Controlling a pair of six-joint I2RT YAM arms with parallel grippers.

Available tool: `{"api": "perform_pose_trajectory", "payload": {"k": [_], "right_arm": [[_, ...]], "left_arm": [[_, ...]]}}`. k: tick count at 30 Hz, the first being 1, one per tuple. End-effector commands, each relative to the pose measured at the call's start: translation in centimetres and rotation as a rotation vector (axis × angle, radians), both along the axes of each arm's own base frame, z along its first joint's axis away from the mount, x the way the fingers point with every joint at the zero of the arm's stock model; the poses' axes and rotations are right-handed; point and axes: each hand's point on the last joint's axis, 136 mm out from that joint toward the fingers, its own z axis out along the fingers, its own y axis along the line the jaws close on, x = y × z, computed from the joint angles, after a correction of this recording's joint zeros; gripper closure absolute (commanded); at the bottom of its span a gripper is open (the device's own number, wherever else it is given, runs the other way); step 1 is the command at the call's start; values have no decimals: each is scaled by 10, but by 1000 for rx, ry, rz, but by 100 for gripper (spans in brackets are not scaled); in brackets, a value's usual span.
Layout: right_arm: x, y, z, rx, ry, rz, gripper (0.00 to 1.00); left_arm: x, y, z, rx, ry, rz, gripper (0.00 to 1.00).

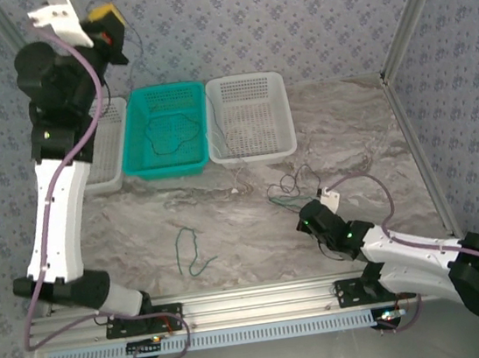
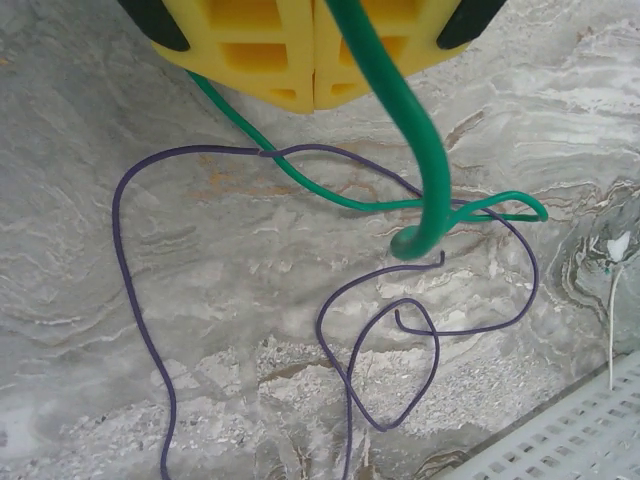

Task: Untangle the cables

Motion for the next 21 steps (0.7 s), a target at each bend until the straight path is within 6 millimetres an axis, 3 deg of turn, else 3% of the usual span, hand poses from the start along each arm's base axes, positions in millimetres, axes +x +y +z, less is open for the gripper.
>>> {"api": "perform_pose_trajectory", "payload": {"k": [1,5,8,10,17,21], "right_arm": [[-8,-13,-14,-55,62,-34,100],[-9,-15,-19,-51,79,-57,100],[-7,-14,-19,-26,62,-71,100],[-5,-13,-17,-23,58,-71,100],[-7,-13,-15,-29,66,-58,100],[-10,-19,-14,-25,57,-74,100]], "left_arm": [[-1,11,40,-34,-80,-18,100],[20,13,51,-20,-75,-12,100],[40,8,33,13,-17,-21,100],[59,7,8,39,56,-10,100],[130,11,-110,100,334,21,100],[149,20,-172,56,479,41,100]]}}
